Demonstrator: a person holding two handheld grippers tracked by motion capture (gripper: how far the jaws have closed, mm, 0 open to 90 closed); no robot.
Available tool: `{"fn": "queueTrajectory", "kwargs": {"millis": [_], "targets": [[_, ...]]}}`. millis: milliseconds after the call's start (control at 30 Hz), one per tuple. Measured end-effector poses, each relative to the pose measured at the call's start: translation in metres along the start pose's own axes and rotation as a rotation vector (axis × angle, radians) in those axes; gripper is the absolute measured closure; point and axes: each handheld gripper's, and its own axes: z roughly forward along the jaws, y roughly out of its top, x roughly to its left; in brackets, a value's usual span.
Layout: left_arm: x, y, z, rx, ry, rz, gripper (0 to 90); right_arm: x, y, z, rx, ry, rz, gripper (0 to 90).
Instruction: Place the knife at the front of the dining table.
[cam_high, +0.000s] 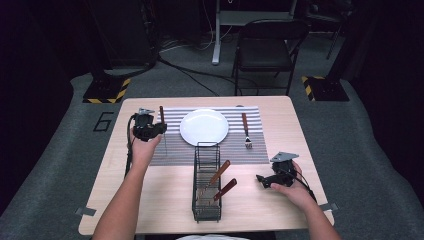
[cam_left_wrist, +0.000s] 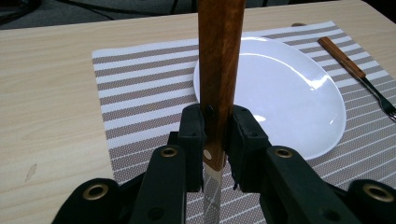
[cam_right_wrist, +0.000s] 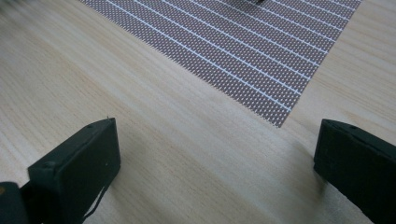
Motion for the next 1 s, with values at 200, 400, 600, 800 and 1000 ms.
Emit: {"fn": "queueTrajectory", "kwargs": {"millis": [200,400,600,800,1000], "targets": [[0.002,0.003,0.015,-0.002,0.006,-0.020,76.3,0.000,0.000,0.000,0.000,0.000,-0.001,0.0],[0.007,0.004,0.029,-0.005,0.010,-0.071,76.2,0.000,0.000,0.000,0.000,0.001,-0.003,0.0],[0.004,0.006,0.041,0.014,0.027,-0.061,76.2,0.000,0.000,0.000,0.000,0.001,-0.003,0.0],[0.008,0.006,0.054,0.028,0.047,-0.096,76.2,0.000,0.000,0.000,-0.001,0.002,-0.004,0.0],[0.014,0.002,0.066,0.020,0.055,-0.160,76.1,0.000,0.000,0.001,-0.001,0.002,-0.004,0.0]]}}
